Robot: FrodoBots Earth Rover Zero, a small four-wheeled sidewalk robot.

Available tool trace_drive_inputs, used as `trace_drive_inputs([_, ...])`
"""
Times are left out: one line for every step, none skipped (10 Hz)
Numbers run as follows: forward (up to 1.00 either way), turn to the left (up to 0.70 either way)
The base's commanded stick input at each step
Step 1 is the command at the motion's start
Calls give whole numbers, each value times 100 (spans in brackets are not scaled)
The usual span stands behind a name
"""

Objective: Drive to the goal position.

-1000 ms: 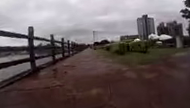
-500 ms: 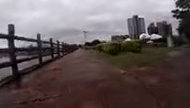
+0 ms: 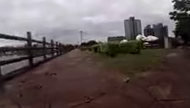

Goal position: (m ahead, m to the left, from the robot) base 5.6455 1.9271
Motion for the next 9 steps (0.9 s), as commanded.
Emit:
trace_drive_inputs([85,1])
trace_drive_inputs([85,7])
trace_drive_inputs([85,32])
trace_drive_inputs([85,35])
trace_drive_inputs([85,35])
trace_drive_inputs([85,35])
trace_drive_inputs([85,35])
trace_drive_inputs([85,35])
trace_drive_inputs([85,24])
